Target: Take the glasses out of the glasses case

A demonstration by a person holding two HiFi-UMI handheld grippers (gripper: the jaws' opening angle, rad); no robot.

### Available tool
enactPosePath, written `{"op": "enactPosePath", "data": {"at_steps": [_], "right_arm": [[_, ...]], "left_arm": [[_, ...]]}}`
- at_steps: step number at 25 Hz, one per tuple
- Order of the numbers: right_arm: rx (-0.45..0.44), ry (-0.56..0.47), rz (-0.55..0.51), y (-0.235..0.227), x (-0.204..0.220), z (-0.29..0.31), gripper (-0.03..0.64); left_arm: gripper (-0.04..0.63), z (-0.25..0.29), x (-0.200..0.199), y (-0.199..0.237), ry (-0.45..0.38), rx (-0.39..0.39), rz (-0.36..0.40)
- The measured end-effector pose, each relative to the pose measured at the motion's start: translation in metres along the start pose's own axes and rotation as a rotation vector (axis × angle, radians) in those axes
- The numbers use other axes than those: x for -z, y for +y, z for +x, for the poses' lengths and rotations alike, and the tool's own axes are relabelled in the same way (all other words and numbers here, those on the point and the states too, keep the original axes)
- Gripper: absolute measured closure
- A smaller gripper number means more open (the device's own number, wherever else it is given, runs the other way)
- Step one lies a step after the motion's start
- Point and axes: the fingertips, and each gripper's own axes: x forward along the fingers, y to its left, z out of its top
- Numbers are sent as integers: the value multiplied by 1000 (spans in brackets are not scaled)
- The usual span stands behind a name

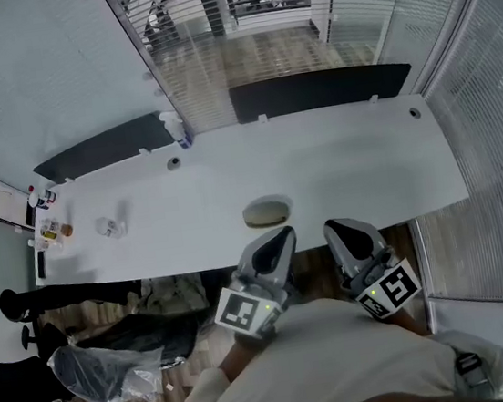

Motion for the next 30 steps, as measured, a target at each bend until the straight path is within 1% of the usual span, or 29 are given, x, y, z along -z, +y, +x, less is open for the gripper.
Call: {"op": "enactPosePath", "data": {"at_steps": [5, 9, 15, 21, 25, 30], "right_arm": [[-16, 10, -9, -1, 3, 43, 617], [-26, 3, -17, 0, 6, 72, 615], [-13, 10, -18, -10, 9, 107, 615], [-4, 18, 11, -21, 21, 117, 615], [-4, 8, -6, -27, 18, 113, 615], [-4, 3, -3, -40, 13, 105, 615]], "left_arm": [[592, 3, -8, 38, -9, -11, -10], [592, 6, -12, 64, -6, -13, 0], [592, 17, -23, 101, 4, -9, 7], [592, 27, -15, 113, 29, -9, 10], [592, 33, -10, 108, 34, -10, 12], [592, 44, -6, 100, 41, -25, 4]]}}
